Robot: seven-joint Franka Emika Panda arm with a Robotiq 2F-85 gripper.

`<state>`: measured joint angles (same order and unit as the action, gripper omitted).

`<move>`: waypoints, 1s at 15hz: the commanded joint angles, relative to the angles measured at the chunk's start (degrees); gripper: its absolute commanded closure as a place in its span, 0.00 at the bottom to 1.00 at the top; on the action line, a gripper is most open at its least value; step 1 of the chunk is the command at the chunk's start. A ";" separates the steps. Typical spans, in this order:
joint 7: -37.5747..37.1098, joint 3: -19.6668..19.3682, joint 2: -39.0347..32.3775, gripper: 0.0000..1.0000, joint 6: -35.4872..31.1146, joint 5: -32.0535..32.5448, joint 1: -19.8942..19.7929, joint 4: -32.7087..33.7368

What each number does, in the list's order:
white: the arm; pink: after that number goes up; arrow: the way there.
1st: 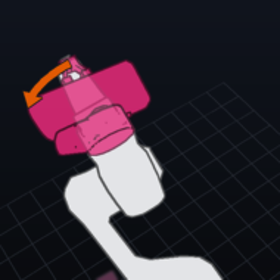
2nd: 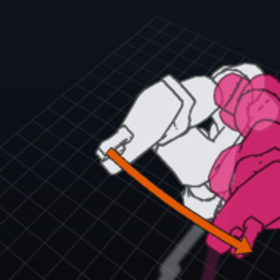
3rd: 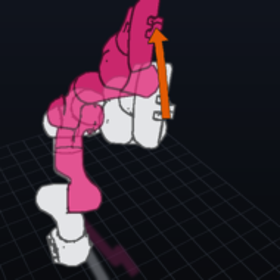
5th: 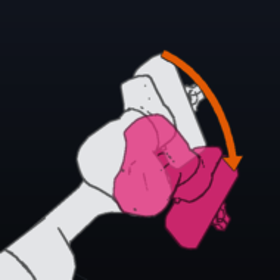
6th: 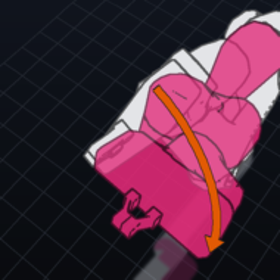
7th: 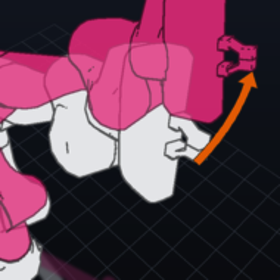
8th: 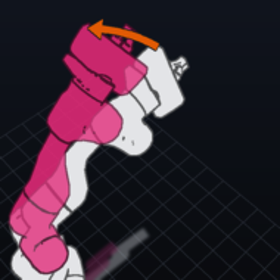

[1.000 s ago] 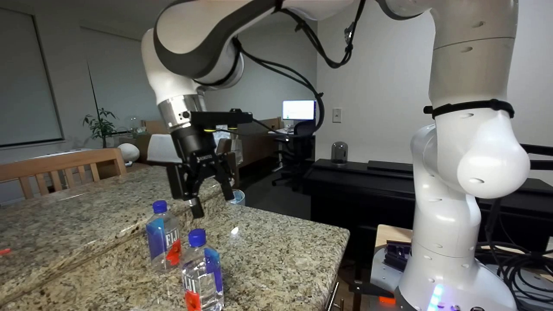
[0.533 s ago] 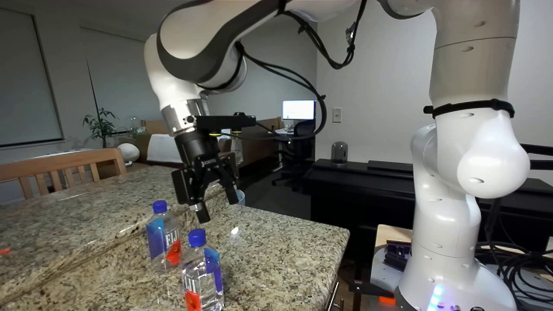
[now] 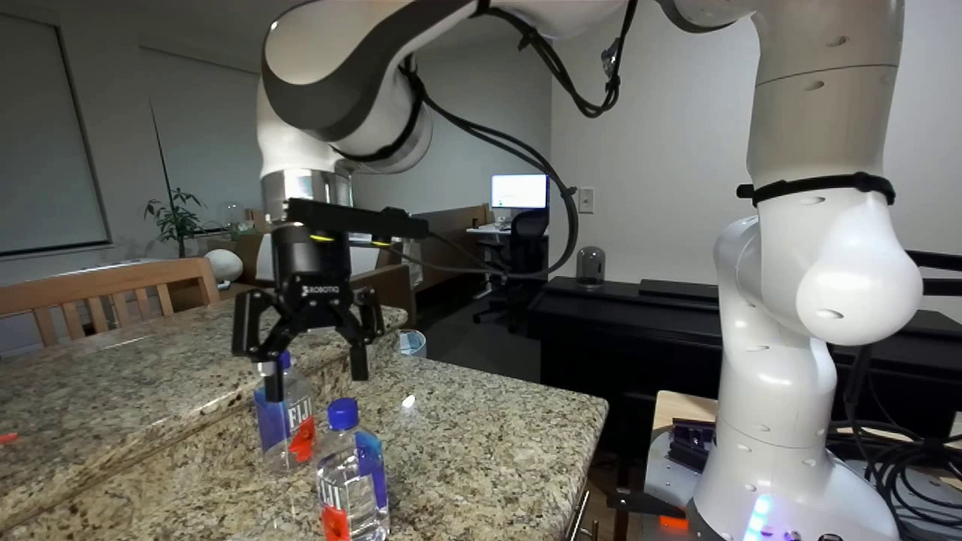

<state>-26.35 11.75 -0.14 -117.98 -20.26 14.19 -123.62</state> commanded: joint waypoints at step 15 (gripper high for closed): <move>-69.48 7.04 8.24 0.00 -25.19 31.70 2.25 -5.02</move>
<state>-84.81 17.16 4.28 -146.39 2.95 18.76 -127.85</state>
